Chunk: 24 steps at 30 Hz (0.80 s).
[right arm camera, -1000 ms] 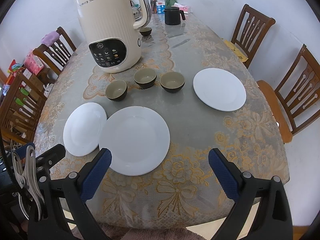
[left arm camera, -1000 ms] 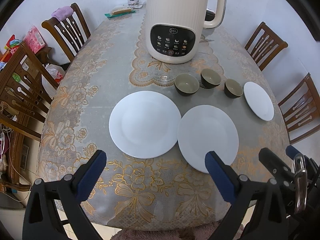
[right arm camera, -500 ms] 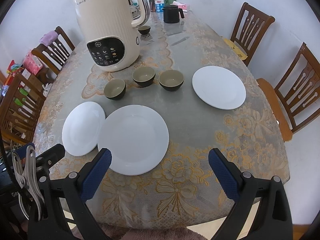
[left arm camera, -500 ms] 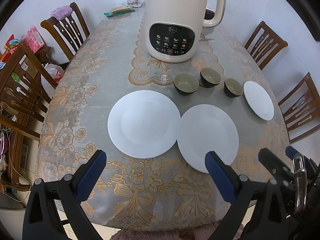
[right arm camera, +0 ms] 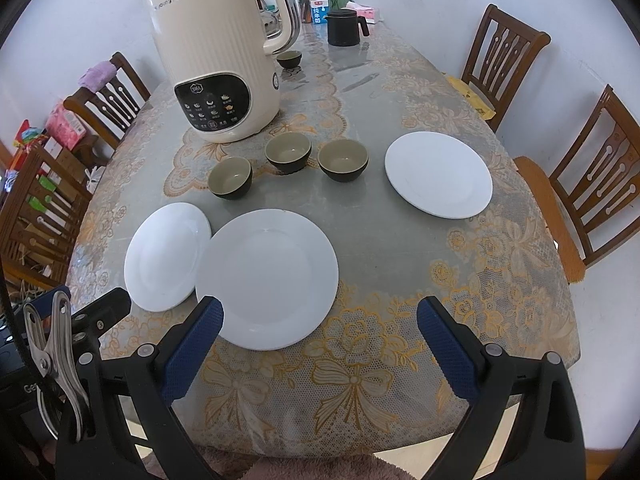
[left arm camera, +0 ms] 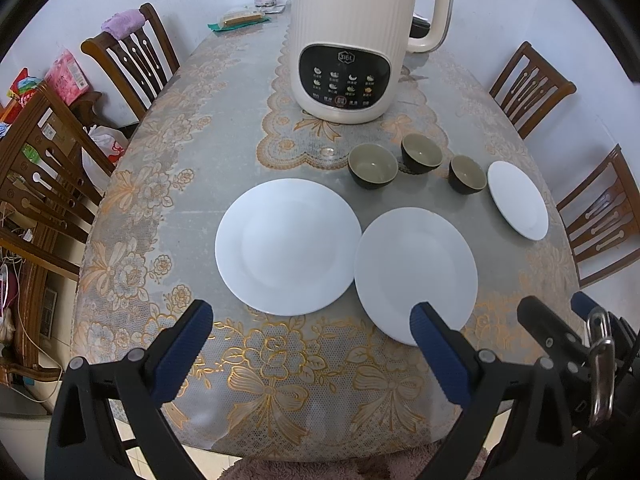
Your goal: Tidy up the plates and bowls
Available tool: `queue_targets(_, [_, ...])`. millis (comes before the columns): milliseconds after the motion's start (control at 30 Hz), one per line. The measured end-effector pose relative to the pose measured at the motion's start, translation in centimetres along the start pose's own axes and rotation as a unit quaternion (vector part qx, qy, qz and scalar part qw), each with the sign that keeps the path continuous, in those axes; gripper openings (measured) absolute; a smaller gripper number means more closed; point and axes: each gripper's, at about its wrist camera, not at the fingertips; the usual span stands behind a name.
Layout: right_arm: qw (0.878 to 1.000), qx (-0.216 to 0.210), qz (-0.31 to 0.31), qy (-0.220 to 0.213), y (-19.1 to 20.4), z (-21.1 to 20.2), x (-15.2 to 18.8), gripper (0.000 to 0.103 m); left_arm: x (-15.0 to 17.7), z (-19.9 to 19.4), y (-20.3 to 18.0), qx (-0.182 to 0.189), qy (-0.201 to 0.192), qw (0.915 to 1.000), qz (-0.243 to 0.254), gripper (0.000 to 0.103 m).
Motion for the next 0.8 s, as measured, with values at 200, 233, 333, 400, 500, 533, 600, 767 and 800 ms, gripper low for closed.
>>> queue_targets(200, [1.000,0.000,0.000,0.001,0.10,0.08,0.05,0.100,-0.02,0.19,0.01,0.001,0.003,1.0000,-0.001,0.101])
queue_targets(233, [1.000,0.000,0.000,0.002,0.14,0.11,0.06,0.100,-0.05,0.22,0.03,0.002,0.004,1.0000,-0.001,0.101])
queue_targets(333, [1.000,-0.001,0.000,0.003,0.23,0.18,0.07,0.100,-0.13,0.30,0.10,0.003,0.007,1.0000,-0.001,0.101])
queue_targets(400, [1.000,-0.001,0.000,0.004,0.29,0.26,0.05,0.100,-0.26,0.30,0.24,0.003,0.009,1.0000,-0.002,0.101])
queue_targets(500, [1.000,-0.002,0.001,0.006,0.36,0.39,-0.03,0.100,-0.28,0.46,0.35,0.005,0.012,0.9999,-0.002,0.101])
queue_targets(533, [1.000,-0.003,0.001,0.006,0.38,0.45,-0.06,0.100,-0.32,0.52,0.42,0.006,0.013,0.9999,-0.002,0.101])
queue_targets(600, [1.000,-0.004,0.000,0.007,0.47,0.50,-0.08,0.100,-0.36,0.64,0.54,0.007,0.016,0.9998,-0.003,0.101])
queue_targets(767, [1.000,-0.007,0.001,0.006,0.49,0.55,-0.09,0.100,-0.49,0.83,0.74,0.008,0.018,0.9998,-0.003,0.101])
queue_targets(800, [1.000,-0.008,0.002,0.005,0.49,0.56,-0.10,0.100,-0.51,0.85,0.75,0.008,0.018,0.9998,-0.003,0.101])
Point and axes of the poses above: each gripper's, at about its wrist camera, not at the fingertips, and z roughly the way its jaws point, y to its left, x to its underside
